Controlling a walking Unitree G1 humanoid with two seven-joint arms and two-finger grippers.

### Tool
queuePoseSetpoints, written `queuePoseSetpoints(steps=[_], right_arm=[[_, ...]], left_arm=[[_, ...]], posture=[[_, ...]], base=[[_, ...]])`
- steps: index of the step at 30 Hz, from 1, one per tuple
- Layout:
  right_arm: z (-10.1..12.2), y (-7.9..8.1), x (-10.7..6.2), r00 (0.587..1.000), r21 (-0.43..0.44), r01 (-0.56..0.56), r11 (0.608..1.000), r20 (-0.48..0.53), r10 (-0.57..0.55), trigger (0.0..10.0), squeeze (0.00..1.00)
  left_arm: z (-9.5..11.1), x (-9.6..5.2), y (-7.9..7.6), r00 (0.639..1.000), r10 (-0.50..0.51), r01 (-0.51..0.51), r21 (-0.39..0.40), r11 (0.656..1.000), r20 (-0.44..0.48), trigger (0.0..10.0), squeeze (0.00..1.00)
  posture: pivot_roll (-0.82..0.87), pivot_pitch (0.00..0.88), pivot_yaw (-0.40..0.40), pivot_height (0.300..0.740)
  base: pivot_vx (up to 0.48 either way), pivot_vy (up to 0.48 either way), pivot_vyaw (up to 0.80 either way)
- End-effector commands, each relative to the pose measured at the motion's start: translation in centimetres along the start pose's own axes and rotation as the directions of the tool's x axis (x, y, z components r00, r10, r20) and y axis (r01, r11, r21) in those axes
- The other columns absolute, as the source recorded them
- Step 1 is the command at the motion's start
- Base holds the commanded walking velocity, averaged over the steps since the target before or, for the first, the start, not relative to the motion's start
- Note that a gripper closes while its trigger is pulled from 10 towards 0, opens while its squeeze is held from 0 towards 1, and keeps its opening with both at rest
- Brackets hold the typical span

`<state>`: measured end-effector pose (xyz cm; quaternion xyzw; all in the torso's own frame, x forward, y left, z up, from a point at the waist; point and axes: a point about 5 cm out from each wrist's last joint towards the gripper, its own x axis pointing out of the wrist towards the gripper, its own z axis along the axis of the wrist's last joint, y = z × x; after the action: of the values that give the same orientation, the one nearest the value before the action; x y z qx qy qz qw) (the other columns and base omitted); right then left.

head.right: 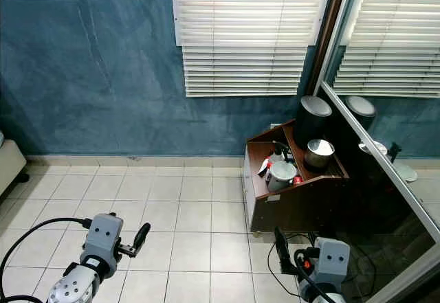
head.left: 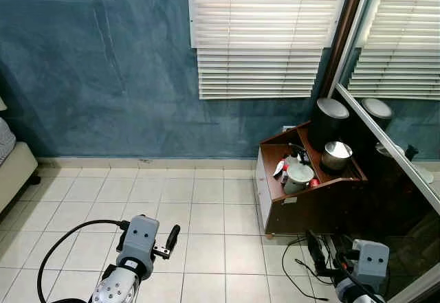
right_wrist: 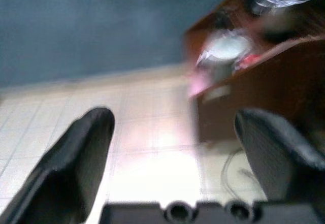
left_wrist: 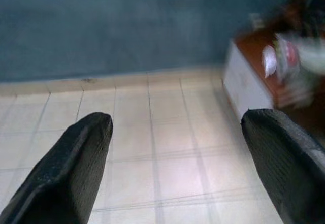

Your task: Clean up the room

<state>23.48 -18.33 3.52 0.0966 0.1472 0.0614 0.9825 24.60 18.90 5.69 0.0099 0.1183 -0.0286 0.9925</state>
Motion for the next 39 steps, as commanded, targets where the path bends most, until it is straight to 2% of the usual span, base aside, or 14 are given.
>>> queuePoseSetpoints(steps=[1,4,9,10,13,14,15,16,17,21,23,29,34,39], right_arm=[[0.1,0.8,0.9,0.999,-0.009,-0.053,0.999,-0.012,0.053,10.0,0.00],[0.2,0.4,1.3,0.999,-0.005,-0.031,0.999,0.015,0.031,10.0,0.00],[0.1,0.3,1.4,1.000,-0.042,-0.022,0.999,0.002,0.022,10.0,0.00],[0.3,0.4,1.4,0.999,-0.055,-0.033,0.998,0.011,0.034,10.0,0.00],[0.3,0.5,1.4,0.999,-0.071,-0.042,0.997,0.006,0.043,10.0,0.00],[0.2,0.4,1.4,0.999,-0.074,-0.038,0.997,0.007,0.039,10.0,0.00],[-0.1,0.1,1.4,1.000,-0.069,-0.021,0.997,0.009,0.021,10.0,0.00],[-0.1,0.1,1.4,1.000,-0.069,-0.021,0.997,0.009,0.021,10.0,0.00],[-0.2,-0.1,1.4,1.000,-0.064,-0.004,0.998,0.012,0.005,10.0,0.00],[-0.4,0.0,1.4,1.000,-0.047,0.018,0.999,0.016,-0.017,10.0,0.00],[-0.5,0.2,1.4,1.000,-0.045,0.014,0.999,0.017,-0.013,10.0,0.00],[-0.7,0.2,1.2,1.000,-0.038,0.022,0.999,0.017,-0.022,10.0,0.00],[-0.7,0.2,1.1,1.000,-0.043,0.023,0.999,0.017,-0.022,10.0,0.00],[0.4,-0.4,1.1,0.995,-0.021,0.062,0.998,0.075,-0.060,10.0,0.00]], left_arm=[[0.0,-0.1,0.2,1.000,0.016,-0.015,-0.031,0.999,0.013,10.0,0.00],[-0.1,0.2,-0.3,1.000,-0.002,0.003,-0.022,1.000,0.031,10.0,0.00],[0.0,0.3,-0.5,1.000,0.000,0.000,-0.013,1.000,0.026,10.0,0.00],[0.1,0.3,-0.6,1.000,-0.004,0.005,-0.032,0.999,0.028,10.0,0.00],[0.3,0.4,-0.6,1.000,-0.012,0.012,-0.017,1.000,0.026,10.0,0.00],[0.4,0.5,-0.6,1.000,-0.018,0.018,0.001,1.000,0.022,10.0,0.00],[0.5,0.6,-0.4,1.000,-0.022,0.021,0.060,0.998,0.019,10.0,0.00],[0.5,0.6,-0.4,1.000,-0.022,0.021,0.060,0.998,0.019,10.0,0.00],[0.8,1.0,-0.3,0.999,-0.031,0.029,0.113,0.993,0.016,10.0,0.00],[1.6,1.8,-0.5,0.998,-0.061,0.058,0.138,0.989,0.024,10.0,0.00],[2.5,2.0,-0.9,0.993,-0.089,0.077,0.151,0.985,0.074,10.0,0.00],[2.3,2.7,-1.8,0.997,-0.068,0.063,0.109,0.992,0.043,10.0,0.00],[2.0,3.0,-2.0,0.999,-0.038,0.035,0.068,0.997,0.036,10.0,0.00],[0.9,2.6,-0.6,0.999,0.050,-0.050,-0.091,0.995,-0.002,10.0,0.00]], posture=[[0.06,0.000,-0.082,0.740],[0.06,0.000,-0.087,0.740],[0.06,0.000,-0.091,0.740],[0.06,0.000,-0.091,0.740],[0.06,0.000,-0.090,0.740],[0.06,0.000,-0.085,0.740],[0.06,0.000,-0.076,0.740],[0.06,0.000,-0.076,0.740],[0.05,0.000,-0.068,0.740],[0.04,0.000,-0.042,0.740],[0.03,0.000,-0.024,0.740],[0.01,0.000,-0.007,0.740],[0.00,0.000,-0.014,0.740],[0.01,0.000,-0.030,0.740]], base=[[0.000,0.000,0.00],[0.000,0.000,0.00],[0.000,0.000,0.00],[0.000,-0.480,0.70],[0.000,-0.480,0.70],[0.000,-0.480,0.69],[0.000,0.000,0.69],[0.000,0.000,0.69],[0.000,0.000,0.68],[0.000,0.000,0.68],[0.000,0.000,0.68],[0.480,0.000,0.66],[0.480,0.000,0.63],[0.480,0.000,0.62]])
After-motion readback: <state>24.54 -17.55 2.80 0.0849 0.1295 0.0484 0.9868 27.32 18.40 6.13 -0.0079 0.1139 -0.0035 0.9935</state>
